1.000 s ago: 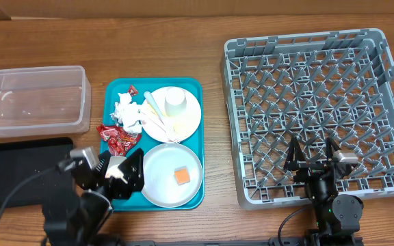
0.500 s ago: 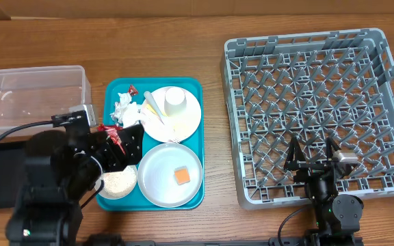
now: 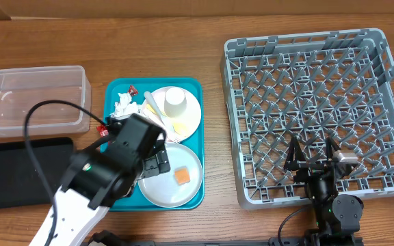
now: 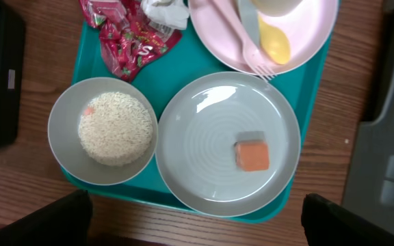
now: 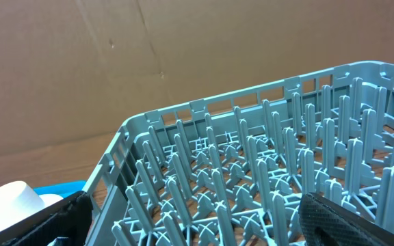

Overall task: Sort waste into correct bins and load items into the dishwasher rack
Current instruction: 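Reach the left gripper to the white rice bowl rim and grasp it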

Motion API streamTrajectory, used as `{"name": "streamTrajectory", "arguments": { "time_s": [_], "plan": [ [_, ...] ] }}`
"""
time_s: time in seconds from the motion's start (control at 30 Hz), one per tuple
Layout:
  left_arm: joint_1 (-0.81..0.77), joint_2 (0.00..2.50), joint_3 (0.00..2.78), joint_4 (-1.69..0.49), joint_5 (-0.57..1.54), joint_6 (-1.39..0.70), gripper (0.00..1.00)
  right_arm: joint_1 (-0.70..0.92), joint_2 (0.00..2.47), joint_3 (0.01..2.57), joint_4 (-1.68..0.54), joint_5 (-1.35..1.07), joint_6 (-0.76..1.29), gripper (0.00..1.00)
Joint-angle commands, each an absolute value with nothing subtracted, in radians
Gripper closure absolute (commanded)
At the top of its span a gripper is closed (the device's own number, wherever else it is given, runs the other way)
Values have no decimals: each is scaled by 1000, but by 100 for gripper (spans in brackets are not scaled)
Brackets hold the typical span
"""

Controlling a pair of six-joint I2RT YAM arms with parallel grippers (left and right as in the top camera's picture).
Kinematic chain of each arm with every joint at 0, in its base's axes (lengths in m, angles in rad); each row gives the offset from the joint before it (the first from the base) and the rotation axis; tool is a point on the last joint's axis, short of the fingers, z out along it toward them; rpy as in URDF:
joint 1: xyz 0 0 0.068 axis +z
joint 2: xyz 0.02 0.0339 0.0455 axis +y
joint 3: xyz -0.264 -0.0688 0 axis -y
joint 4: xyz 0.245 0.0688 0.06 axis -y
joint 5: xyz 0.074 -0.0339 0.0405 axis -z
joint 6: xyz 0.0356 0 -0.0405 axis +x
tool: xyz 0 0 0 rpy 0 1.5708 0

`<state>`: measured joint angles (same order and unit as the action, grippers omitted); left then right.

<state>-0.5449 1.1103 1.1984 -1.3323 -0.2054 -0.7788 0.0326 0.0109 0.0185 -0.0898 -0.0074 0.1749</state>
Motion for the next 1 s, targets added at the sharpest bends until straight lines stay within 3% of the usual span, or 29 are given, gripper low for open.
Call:
{"name": "streamTrajectory", "arguments": {
  "time_s": [0.0, 0.5, 0.8, 0.97],
  "plan": [
    [-551, 1189, 1210, -1342, -295, -860, 0, 27, 3, 8, -84, -1, 167, 0],
    [-401, 1439, 1144, -1308, -150, -667, 0, 27, 3, 8, -84, -1, 167, 0],
    [-226, 1439, 965, -1170, 113, -511, 0, 27, 3, 8, -84, -1, 167, 0],
    [-223, 1439, 888, -1124, 124, -497, 11, 27, 3, 8, -84, -1, 167, 0]
  ]
}}
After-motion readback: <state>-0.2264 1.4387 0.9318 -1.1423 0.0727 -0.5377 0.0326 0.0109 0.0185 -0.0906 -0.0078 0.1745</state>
